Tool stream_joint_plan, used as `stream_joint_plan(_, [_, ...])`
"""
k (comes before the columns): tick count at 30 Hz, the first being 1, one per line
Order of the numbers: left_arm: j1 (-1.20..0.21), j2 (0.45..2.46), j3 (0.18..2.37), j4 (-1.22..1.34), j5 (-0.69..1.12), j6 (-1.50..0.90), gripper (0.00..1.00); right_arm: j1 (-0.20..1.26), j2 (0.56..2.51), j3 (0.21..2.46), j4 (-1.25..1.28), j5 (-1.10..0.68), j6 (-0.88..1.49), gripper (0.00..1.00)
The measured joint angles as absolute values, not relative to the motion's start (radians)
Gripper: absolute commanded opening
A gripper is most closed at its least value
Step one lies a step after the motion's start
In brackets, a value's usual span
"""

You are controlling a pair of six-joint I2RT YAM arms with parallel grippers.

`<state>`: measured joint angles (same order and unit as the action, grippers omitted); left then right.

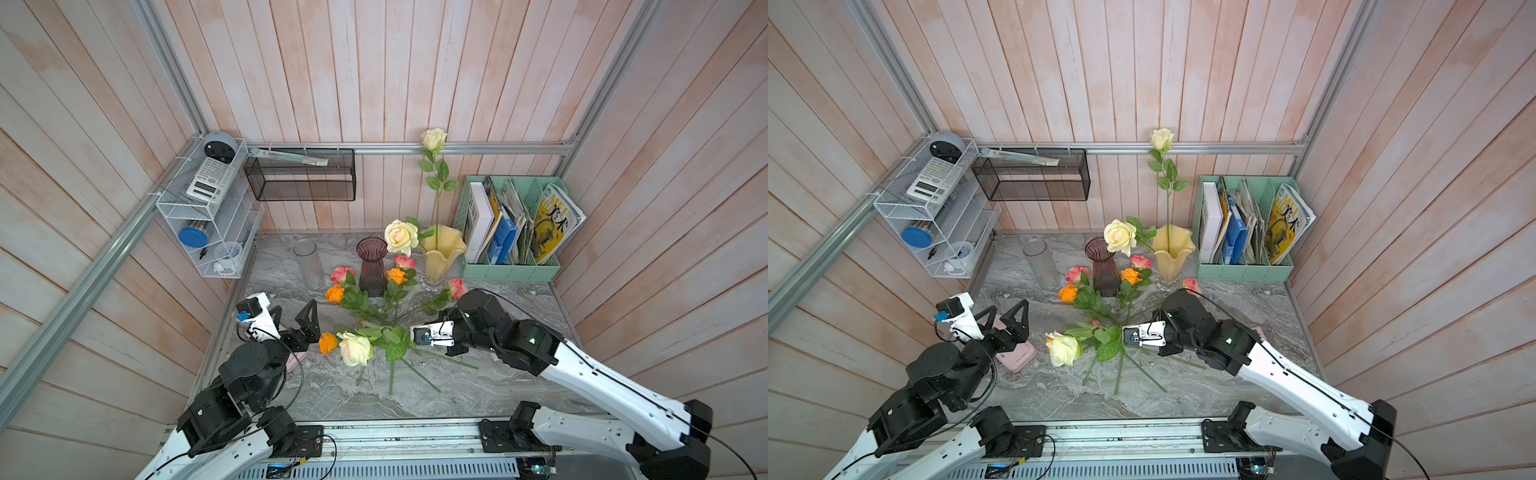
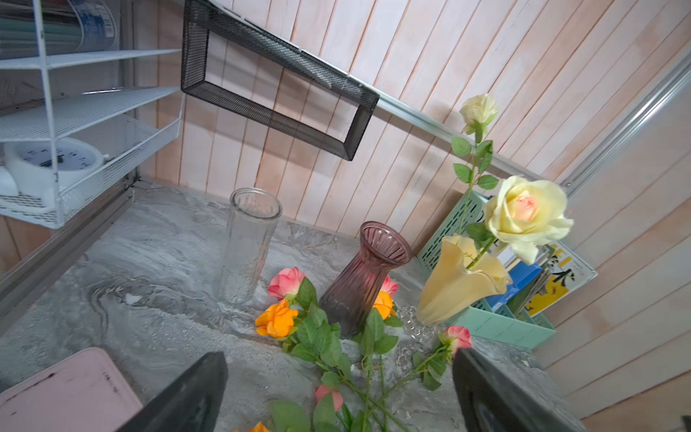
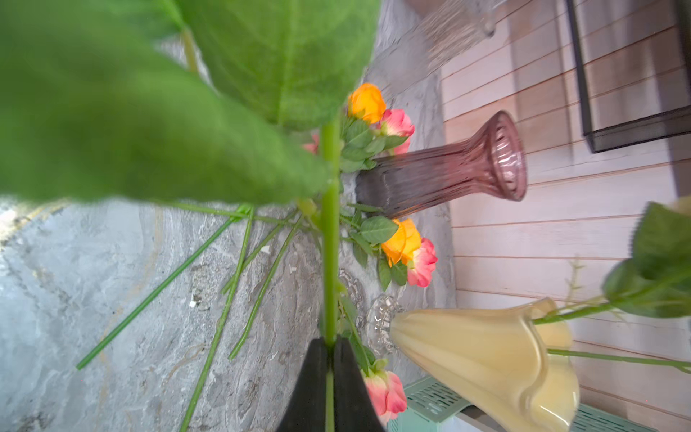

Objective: Arrange the flowers in different vases according to their colors
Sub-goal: Pick up the flower at the center of the board.

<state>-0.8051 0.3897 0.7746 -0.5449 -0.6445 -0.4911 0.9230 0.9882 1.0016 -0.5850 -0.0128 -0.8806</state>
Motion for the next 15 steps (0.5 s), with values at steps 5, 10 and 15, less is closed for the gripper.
stream_joint_plan(5, [-0.805, 0.388, 0.744, -0.550, -0.663, -0.501, 1.00, 0.927, 0.933, 1.056, -0.493, -0.109, -0.813, 0.00])
stream_joint_plan(10, [-0.805, 0.430, 0.700, -0.529, -0.658, -0.506, 1.00, 0.886, 0.985, 1.238, -0.335, -0.240, -0.726, 0.00])
stream_joint_plan(15, [-0.805, 0.471, 0.668, -0.493, -0.632, -0.514, 1.00, 0.728, 1.076, 1.452, -0.181, -0.355, -0.601, 0.00])
